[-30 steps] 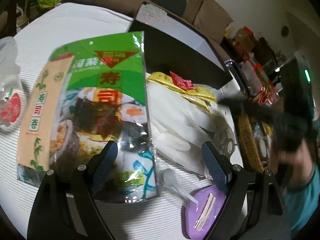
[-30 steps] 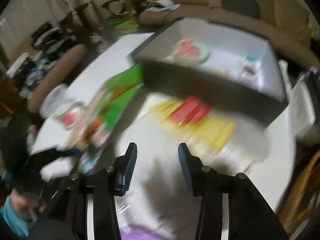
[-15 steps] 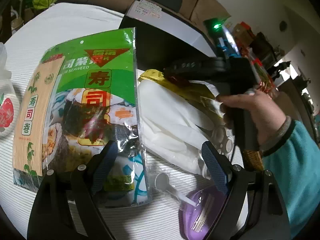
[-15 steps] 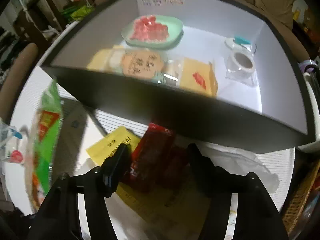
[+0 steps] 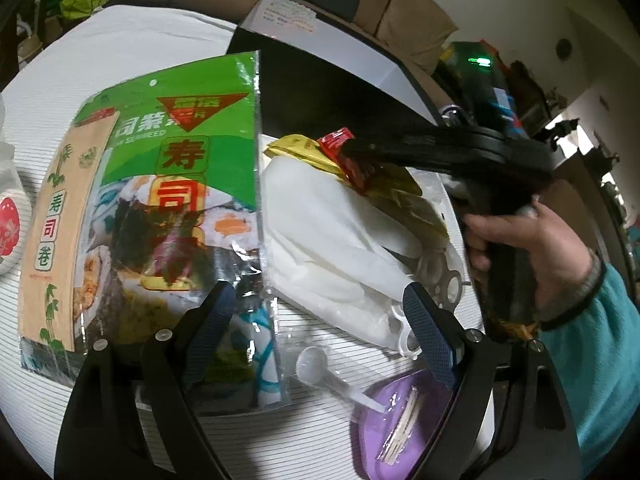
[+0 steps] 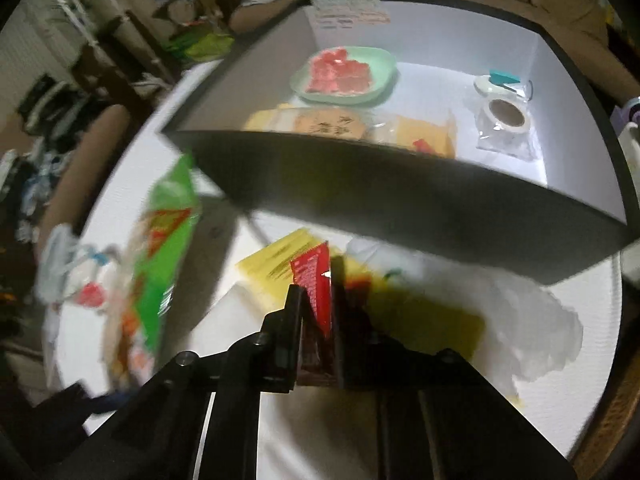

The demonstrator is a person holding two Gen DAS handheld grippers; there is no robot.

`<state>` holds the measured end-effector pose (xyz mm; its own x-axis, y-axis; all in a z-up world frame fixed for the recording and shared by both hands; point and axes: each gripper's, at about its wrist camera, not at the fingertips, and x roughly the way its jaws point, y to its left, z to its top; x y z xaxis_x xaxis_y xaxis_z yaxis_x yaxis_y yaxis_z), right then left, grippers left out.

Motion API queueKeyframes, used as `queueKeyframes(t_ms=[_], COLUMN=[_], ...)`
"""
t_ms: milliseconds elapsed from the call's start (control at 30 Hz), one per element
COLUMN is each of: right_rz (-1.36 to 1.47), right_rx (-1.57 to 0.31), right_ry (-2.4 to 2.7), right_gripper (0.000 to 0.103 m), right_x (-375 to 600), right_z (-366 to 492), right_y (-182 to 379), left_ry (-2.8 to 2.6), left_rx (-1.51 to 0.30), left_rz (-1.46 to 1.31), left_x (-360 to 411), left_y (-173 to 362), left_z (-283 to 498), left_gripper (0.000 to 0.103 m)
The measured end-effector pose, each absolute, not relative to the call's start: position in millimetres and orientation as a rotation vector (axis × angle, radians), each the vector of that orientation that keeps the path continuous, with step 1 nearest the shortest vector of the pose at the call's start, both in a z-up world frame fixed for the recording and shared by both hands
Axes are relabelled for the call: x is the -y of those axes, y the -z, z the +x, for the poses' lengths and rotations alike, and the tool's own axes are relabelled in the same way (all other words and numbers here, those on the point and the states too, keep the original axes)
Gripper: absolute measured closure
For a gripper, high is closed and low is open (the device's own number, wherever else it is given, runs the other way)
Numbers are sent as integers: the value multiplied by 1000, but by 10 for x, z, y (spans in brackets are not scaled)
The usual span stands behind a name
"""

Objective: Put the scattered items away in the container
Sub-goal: 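Grasp the red packet beside the yellow sachet with the right gripper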

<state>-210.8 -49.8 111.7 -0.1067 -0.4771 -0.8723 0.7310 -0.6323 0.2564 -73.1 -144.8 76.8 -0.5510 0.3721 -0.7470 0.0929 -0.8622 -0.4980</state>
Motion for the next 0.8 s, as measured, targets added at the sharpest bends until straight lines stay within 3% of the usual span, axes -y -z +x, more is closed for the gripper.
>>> queueKeyframes(t_ms=[267,433,533,600,800], right_rz=[1282,1243,1200,1157,1059], right_rx=[-213,-292,-287,-326,-665], right_ry=[1774,1843,1878,1898,1846], right_gripper=[93,89,75,47,45], right_x=[-83,-162,-69,66,654], right_z=[-1672,-1661,-1759,-1809,-1807], right_y=[-1371,-1437,-1494,-1507,-1298], left_ry=[-2512,-2514,-2517,-2517,-2510], left_rx=[722,709,711,713,717], left_rz=[-1400,-1418,-1415,-1418,-1419], left_x=[1309,1248,1218,1219,1217], left_y=[-759,-724,-728,-720,-716], left_z=[-777,-773,-773,-791,-830], left_gripper=[18,18,18,18,18])
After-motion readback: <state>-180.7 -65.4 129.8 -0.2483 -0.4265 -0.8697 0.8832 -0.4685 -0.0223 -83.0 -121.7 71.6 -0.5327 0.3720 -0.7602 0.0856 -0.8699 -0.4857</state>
